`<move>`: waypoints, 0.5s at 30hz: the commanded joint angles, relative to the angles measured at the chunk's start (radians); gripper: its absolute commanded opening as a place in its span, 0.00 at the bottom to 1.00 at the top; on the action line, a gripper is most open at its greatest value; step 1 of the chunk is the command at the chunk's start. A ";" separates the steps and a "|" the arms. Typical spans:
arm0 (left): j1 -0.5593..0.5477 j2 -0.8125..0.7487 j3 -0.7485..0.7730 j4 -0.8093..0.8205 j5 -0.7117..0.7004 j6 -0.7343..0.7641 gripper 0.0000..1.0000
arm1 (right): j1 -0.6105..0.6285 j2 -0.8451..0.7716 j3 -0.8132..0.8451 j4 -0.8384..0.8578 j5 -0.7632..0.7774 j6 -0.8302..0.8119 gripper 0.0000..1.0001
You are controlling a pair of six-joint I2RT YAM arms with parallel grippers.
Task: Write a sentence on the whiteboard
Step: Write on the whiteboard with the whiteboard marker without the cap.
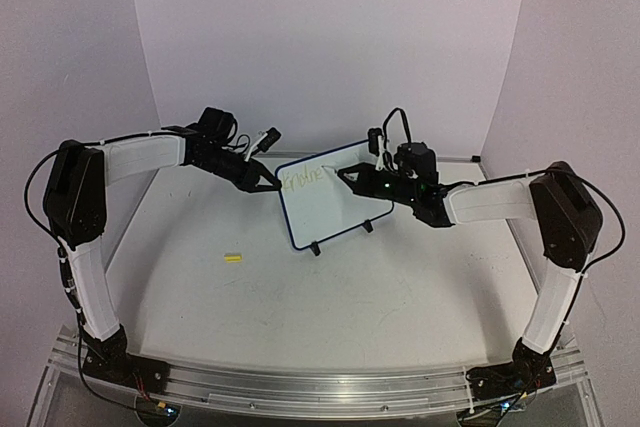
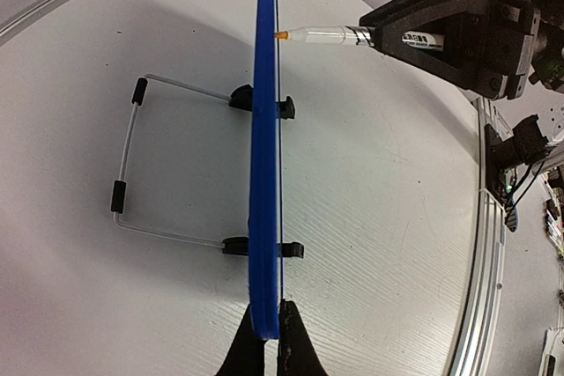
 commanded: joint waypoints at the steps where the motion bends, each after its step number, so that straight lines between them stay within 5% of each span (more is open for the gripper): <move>1: -0.027 0.007 0.017 -0.054 -0.011 0.018 0.00 | -0.007 0.009 -0.013 0.022 -0.013 -0.008 0.00; 15: -0.027 0.005 0.017 -0.054 -0.011 0.018 0.00 | -0.007 -0.024 -0.050 0.022 0.071 0.007 0.00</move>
